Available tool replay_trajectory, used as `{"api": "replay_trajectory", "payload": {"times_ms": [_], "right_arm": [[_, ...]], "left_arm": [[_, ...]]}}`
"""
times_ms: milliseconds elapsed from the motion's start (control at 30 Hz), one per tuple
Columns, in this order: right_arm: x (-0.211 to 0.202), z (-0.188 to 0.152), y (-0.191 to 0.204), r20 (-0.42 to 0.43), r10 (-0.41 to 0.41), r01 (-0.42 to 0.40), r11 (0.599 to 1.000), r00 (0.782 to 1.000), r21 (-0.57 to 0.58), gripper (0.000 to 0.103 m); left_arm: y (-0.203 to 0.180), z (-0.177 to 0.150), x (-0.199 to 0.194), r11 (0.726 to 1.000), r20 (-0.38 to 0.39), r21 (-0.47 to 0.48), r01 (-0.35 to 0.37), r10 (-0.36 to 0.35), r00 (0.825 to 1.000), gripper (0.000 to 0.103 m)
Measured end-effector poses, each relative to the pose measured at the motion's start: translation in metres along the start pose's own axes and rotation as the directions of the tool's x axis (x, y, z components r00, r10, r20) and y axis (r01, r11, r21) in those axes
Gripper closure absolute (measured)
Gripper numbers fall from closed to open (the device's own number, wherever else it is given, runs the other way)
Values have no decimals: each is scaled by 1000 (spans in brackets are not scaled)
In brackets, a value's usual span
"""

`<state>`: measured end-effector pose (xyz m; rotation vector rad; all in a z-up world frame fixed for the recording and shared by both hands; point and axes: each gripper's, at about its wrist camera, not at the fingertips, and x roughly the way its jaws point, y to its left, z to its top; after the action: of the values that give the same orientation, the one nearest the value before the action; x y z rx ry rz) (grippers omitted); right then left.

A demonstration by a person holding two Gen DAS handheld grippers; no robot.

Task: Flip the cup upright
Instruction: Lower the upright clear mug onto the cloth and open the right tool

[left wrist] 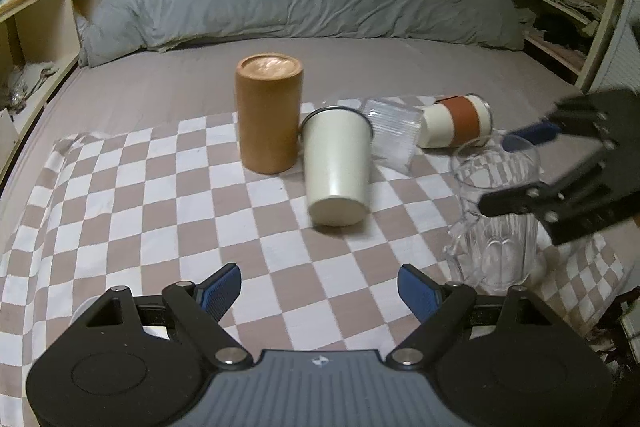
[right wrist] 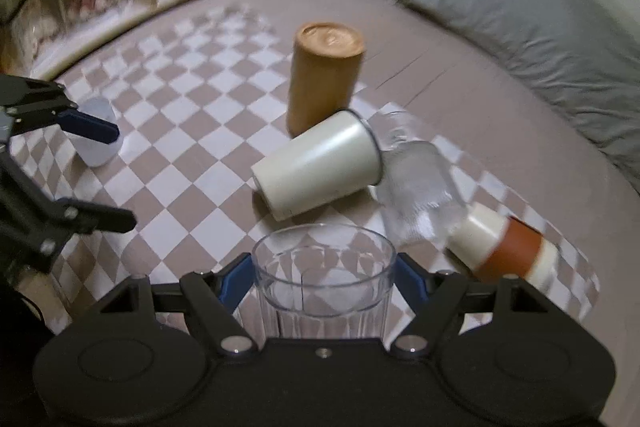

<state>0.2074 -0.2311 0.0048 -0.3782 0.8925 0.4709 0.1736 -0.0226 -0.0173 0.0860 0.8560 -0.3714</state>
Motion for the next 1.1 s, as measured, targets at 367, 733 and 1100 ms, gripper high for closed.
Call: {"api": "replay_trajectory", "payload": {"times_ms": [367, 733, 1100], "right_arm": [[-40, -76, -4, 196, -71, 37, 985, 978, 171, 26], [-56, -110, -40, 283, -250, 130, 915, 926, 382, 27], [-45, -147, -91, 169, -530, 362, 745, 831, 560, 27]], "left_arm": [[-18, -2, -12, 1000, 10, 15, 6, -6, 1000, 17], [-19, -3, -28, 1000, 67, -17, 5, -4, 998, 17], [-22, -1, -27, 1000, 89, -23, 16, -14, 996, 17]]}}
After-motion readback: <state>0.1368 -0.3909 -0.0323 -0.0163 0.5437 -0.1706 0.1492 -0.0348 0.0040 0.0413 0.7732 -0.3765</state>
